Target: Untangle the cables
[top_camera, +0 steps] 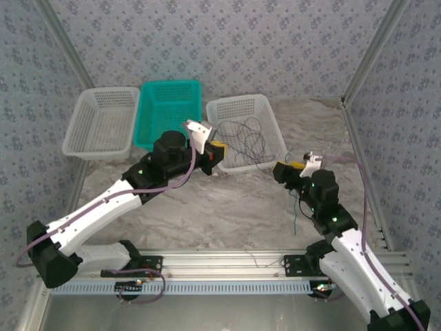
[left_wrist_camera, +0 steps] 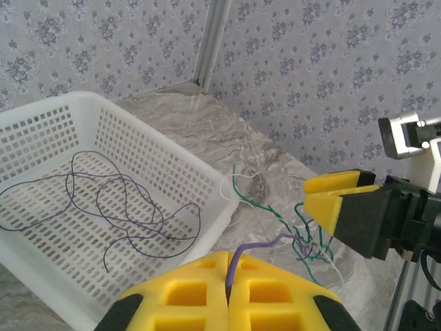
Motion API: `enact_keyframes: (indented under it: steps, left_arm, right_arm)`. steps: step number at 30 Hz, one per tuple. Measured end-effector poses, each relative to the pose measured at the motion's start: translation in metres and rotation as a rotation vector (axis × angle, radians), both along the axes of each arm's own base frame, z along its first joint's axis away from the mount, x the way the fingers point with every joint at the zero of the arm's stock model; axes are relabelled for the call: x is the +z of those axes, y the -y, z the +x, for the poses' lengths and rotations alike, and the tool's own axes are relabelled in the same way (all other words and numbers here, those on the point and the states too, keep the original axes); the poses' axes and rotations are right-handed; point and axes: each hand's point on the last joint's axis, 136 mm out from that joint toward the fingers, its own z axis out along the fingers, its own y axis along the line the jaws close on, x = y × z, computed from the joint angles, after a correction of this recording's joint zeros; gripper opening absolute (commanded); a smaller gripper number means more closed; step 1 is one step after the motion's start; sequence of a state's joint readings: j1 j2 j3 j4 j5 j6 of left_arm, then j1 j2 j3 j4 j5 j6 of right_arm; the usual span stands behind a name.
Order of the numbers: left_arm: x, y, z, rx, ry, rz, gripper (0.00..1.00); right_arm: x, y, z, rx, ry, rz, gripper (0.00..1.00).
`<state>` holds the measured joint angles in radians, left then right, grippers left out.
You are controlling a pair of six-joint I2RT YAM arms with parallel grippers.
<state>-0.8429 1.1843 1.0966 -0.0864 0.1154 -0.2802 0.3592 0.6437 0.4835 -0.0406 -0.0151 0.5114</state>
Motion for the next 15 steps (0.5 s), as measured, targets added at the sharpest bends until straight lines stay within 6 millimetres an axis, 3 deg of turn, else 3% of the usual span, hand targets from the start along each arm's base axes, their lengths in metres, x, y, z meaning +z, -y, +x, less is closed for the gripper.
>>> enact_keyframes:
  steps: [1, 2, 3, 5, 7, 11, 15]
  left_arm:
    - [-0.003, 0.002, 0.001, 0.0, -0.005, 0.005, 0.0]
    - [-0.006, 0.003, 0.003, 0.0, -0.01, 0.012, 0.0]
    - [-0.009, 0.003, 0.004, 0.002, -0.015, 0.017, 0.0]
    - [-0.015, 0.005, 0.007, 0.004, -0.024, 0.031, 0.0]
    - [-0.021, 0.005, 0.01, 0.011, -0.035, 0.045, 0.0]
    - [-0.041, 0.001, 0.024, 0.057, -0.069, 0.086, 0.0]
    - [-0.066, -0.005, 0.037, 0.101, -0.104, 0.134, 0.0]
  right_arm:
    - [-0.004, 0.001, 0.005, -0.025, -0.049, 0.014, 0.0]
    - [-0.005, 0.003, 0.011, -0.047, -0.092, 0.029, 0.13]
    - [-0.008, 0.005, 0.016, -0.064, -0.131, 0.054, 0.3]
    - [-0.013, 0.009, 0.028, -0.099, -0.21, 0.127, 0.75]
    - [-0.019, 0.01, 0.033, -0.123, -0.287, 0.212, 0.95]
    - [-0.027, 0.004, 0.04, -0.167, -0.533, 0.354, 1.0]
    - [-0.012, -0.018, 0.049, -0.111, -0.673, 0.452, 1.0]
